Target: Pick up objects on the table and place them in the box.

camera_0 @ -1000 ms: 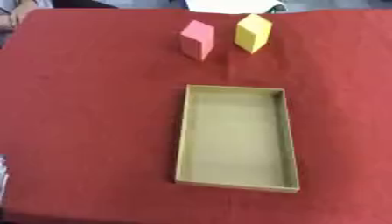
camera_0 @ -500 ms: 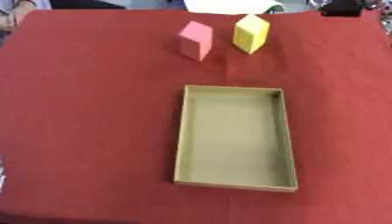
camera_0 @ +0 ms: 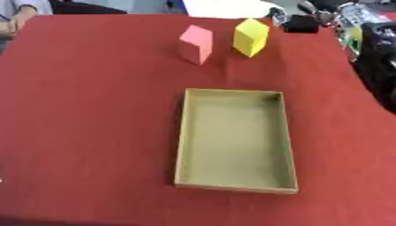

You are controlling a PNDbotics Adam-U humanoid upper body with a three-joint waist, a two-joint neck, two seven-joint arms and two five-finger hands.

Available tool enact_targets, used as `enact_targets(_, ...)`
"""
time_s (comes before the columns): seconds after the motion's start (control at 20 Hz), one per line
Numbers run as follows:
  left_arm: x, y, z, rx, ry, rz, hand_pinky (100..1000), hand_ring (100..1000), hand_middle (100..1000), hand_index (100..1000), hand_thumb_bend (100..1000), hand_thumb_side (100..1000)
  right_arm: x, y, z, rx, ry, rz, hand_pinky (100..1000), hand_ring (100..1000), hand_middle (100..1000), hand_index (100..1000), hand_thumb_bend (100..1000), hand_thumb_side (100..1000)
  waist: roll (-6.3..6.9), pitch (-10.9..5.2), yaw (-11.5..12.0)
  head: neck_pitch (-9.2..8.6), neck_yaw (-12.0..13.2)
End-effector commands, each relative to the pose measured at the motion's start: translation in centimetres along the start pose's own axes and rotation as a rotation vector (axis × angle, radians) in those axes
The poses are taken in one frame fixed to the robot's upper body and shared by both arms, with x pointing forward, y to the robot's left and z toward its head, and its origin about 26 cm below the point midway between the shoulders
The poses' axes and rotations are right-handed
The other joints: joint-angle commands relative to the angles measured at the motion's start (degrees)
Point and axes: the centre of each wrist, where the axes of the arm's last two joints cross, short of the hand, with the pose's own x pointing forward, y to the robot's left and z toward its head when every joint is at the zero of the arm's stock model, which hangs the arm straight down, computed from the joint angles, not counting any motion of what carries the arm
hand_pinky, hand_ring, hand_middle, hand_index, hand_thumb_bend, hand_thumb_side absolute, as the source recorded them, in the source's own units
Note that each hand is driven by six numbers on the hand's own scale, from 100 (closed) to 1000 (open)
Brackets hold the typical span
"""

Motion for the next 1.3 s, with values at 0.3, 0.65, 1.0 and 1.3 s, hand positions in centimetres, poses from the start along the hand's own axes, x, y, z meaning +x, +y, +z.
enact_targets(0.3, 0.6, -0.1, -0.8, -0.014, -0.032, 0.017, 835, 699, 606, 746, 125, 772, 2.3, -1.3, -1.6, -0.013, 0.007, -0.006, 837, 920, 874, 952, 100, 1000, 0.20, -1.65, 0.21, -0.07, -0.52)
enact_targets(0.65, 0.6, -0.1, -0.7, -0.016, -0.028, 0.018, 835, 698, 606, 746, 121, 776, 2.7, -1.8, -1.9, 0.052, 0.029, -0.077, 830, 916, 856, 966, 191, 1000, 0.22, -1.48, 0.36, 0.06, -0.58)
enact_targets(1.0, 0.6, -0.1, -0.6, -0.021, -0.024, 0.020, 835, 697, 606, 745, 116, 778, 3.1, -3.3, -2.3, 0.091, 0.066, -0.141, 846, 917, 832, 959, 352, 952, 0.26, -1.25, 0.50, 0.17, -0.66)
enact_targets(1.3, 0.6, -0.2, -0.6, -0.024, -0.021, 0.021, 835, 697, 606, 745, 112, 778, 3.5, -4.1, -2.7, 0.138, 0.110, -0.188, 869, 928, 819, 957, 398, 598, 0.26, -1.18, 0.67, 0.02, -0.84)
